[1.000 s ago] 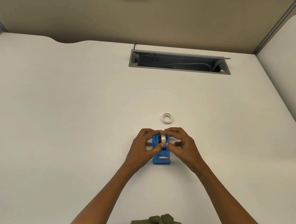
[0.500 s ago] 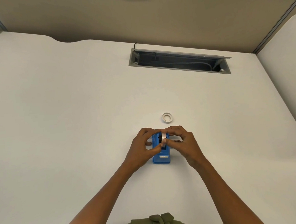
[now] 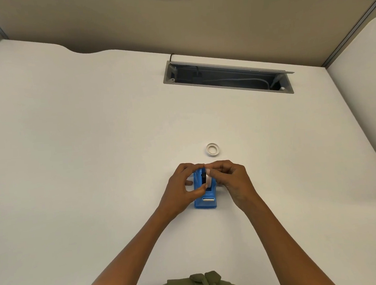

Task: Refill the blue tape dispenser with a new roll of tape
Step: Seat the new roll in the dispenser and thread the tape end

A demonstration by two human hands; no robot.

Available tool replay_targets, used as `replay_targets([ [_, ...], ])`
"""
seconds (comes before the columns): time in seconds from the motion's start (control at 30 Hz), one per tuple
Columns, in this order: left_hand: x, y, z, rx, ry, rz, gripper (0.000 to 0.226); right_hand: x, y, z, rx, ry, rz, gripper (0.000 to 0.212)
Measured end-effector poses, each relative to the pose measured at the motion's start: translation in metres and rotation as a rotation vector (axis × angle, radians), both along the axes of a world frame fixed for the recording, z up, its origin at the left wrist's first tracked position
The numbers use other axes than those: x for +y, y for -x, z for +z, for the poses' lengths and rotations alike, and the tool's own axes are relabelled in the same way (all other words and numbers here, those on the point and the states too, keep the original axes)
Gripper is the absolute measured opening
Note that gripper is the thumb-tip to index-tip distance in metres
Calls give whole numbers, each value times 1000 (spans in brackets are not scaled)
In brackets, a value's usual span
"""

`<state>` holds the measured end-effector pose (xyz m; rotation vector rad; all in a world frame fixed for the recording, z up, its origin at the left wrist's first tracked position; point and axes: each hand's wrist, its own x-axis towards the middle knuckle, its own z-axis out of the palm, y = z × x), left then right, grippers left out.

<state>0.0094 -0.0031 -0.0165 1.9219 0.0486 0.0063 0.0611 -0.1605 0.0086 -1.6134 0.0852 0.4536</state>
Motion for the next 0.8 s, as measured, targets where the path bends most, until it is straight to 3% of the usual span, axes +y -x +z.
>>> replay_targets([
  [0.17, -1, 1, 1, 9, 37, 8, 58, 2, -3, 4, 60, -7, -16, 14],
  [0.5, -1, 3, 3, -22, 40, 13, 55, 10, -5, 10, 93, 18, -93, 4],
  [0.8, -1, 3, 1, -40, -6, -5, 42, -6, 12, 4, -28, 35, 79, 31],
])
